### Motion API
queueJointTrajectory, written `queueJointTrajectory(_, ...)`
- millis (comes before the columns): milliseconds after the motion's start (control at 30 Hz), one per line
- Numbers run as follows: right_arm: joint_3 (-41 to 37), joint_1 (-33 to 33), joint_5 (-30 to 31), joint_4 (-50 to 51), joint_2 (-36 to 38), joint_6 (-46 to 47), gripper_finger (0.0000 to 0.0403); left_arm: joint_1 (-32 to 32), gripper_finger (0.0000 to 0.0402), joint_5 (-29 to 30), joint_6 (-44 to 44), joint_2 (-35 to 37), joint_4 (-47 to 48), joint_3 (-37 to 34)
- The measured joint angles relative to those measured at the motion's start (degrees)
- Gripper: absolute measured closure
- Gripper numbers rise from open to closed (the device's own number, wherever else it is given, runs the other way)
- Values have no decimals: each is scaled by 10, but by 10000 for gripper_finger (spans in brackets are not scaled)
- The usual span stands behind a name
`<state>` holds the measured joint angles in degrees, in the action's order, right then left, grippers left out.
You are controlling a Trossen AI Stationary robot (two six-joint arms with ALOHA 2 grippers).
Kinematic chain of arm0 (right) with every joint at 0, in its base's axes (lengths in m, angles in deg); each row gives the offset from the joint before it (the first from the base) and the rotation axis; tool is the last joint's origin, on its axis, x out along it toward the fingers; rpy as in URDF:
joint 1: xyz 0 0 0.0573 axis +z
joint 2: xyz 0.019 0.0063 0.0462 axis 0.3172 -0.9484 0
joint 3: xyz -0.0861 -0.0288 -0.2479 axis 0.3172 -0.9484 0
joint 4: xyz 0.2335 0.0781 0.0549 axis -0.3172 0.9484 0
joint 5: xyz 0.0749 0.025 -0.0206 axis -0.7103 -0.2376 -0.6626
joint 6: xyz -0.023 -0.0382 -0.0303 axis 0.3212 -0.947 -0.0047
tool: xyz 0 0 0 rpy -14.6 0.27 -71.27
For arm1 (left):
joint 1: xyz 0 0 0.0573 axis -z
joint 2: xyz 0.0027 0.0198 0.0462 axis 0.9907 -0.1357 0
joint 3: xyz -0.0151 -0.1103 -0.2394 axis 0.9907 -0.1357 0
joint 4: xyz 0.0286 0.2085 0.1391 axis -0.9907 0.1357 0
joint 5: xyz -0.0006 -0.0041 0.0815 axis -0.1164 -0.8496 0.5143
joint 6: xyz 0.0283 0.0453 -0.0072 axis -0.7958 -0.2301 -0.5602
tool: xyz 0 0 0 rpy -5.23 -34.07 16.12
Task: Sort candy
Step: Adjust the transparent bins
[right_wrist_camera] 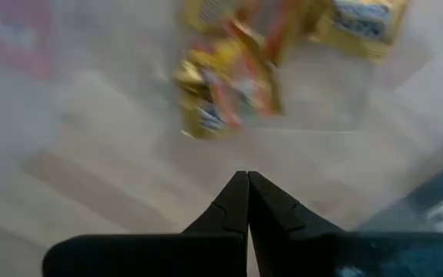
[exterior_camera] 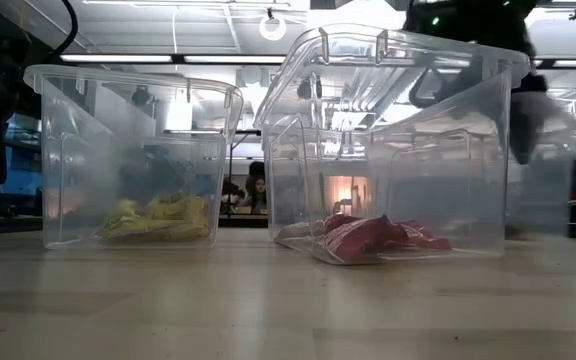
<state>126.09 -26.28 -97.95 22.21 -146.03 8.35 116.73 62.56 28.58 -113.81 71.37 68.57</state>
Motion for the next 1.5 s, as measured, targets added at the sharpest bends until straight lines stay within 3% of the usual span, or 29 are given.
queueJointTrajectory(300, 0, 150, -64, -160, 11, 176, 403, 0, 402, 1, 0, 0, 0, 0)
queueJointTrajectory(533, 0, 179, -45, -335, -24, 239, 403, 0, 402, 12, 0, 0, 0, 0)
queueJointTrajectory(867, 0, 134, -40, -422, -96, 198, 403, 0, 402, -1, -64, 2, 6, 0)
queueJointTrajectory(1067, 1, 77, 6, -457, -99, 158, 403, -1, 402, -12, -153, 18, 11, 1)
queueJointTrajectory(1500, 0, -54, -7, -462, -98, 55, 403, -52, 401, 4, -225, 64, 58, 41)
